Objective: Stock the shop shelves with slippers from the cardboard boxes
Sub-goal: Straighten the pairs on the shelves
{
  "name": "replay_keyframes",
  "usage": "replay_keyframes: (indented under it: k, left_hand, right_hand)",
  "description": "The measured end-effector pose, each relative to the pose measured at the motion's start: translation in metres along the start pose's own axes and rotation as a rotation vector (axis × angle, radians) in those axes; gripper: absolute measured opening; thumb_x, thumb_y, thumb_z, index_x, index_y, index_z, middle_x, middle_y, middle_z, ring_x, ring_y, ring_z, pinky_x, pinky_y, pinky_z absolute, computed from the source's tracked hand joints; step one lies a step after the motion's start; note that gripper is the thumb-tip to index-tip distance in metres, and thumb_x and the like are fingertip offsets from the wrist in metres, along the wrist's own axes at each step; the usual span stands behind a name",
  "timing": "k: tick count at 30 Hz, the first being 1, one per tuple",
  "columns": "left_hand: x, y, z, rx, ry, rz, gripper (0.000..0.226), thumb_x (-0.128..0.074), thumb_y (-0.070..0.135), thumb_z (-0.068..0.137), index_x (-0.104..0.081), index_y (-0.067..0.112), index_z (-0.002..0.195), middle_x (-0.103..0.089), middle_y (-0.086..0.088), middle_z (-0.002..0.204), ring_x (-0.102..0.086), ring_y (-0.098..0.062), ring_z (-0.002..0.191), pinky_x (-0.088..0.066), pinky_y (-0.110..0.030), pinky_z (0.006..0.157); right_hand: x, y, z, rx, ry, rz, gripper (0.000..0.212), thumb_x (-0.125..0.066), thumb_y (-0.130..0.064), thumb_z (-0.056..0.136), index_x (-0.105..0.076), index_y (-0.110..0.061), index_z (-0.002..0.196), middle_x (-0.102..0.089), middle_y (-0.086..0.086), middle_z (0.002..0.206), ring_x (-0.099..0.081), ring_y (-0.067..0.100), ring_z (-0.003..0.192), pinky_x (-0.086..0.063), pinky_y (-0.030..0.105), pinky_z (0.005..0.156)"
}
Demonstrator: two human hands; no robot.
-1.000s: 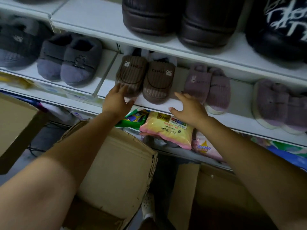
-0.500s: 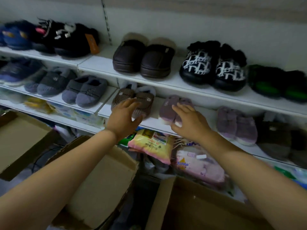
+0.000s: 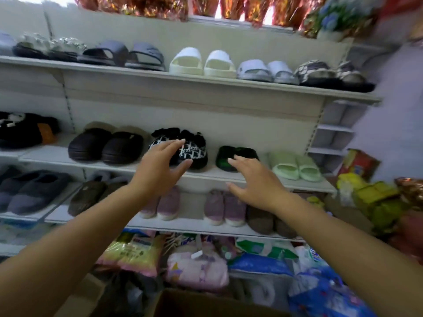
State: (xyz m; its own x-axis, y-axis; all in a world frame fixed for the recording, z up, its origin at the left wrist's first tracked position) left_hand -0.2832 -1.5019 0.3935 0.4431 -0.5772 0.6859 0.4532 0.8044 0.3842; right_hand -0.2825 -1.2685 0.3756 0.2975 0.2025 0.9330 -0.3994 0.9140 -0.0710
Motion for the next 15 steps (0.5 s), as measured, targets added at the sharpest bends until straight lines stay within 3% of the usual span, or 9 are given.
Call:
replay_keyframes:
  k: [8,12,15]
  left_hand:
    - [0.006,0.091,0.072,-0.189,0.009,-0.025,0.062,-0.064,0.045,0.095,-0.048,0.022,0.15,-0.052,-0.001,0.151,-0.045,-0.022,0.139,-0.036,-0.041,0.116]
    - [0.001,0.127,0.112,-0.292,-0.021,-0.048,0.062,-0.061,0.05,0.096,-0.046,0.026,0.151,-0.048,0.004,0.154,-0.039,-0.019,0.143,-0.033,-0.04,0.119]
    - [-0.008,0.158,0.141,-0.357,-0.035,-0.072,0.062,-0.058,0.054,0.096,-0.046,0.028,0.151,-0.047,0.005,0.153,-0.042,-0.021,0.142,-0.037,-0.043,0.116]
  right_hand:
    - [0.076,0.075,-0.016,-0.173,0.116,-0.043,0.07,-0.06,-0.052,0.094,-0.038,-0.025,0.155,-0.034,-0.001,0.163,-0.034,0.023,0.147,-0.034,0.043,0.118]
    - [0.093,0.102,-0.022,-0.246,0.103,-0.035,0.073,-0.057,-0.056,0.095,-0.031,-0.028,0.158,-0.027,-0.004,0.166,-0.024,0.019,0.152,-0.024,0.04,0.124]
    - [0.108,0.116,-0.029,-0.308,0.127,-0.032,0.074,-0.057,-0.058,0.095,-0.03,-0.031,0.158,-0.023,-0.007,0.167,-0.02,0.018,0.153,-0.025,0.041,0.123]
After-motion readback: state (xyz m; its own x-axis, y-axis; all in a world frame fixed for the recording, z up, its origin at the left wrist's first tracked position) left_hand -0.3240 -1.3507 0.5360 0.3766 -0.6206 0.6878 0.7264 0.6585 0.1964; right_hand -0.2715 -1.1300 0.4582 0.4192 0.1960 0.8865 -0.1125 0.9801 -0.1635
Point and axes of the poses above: each hand's wrist, its own z-axis towards the middle knuckle, its own x-axis out of the back of the hand, y = z × x, the point moved 8 cm from there along z, towards the middle knuckle
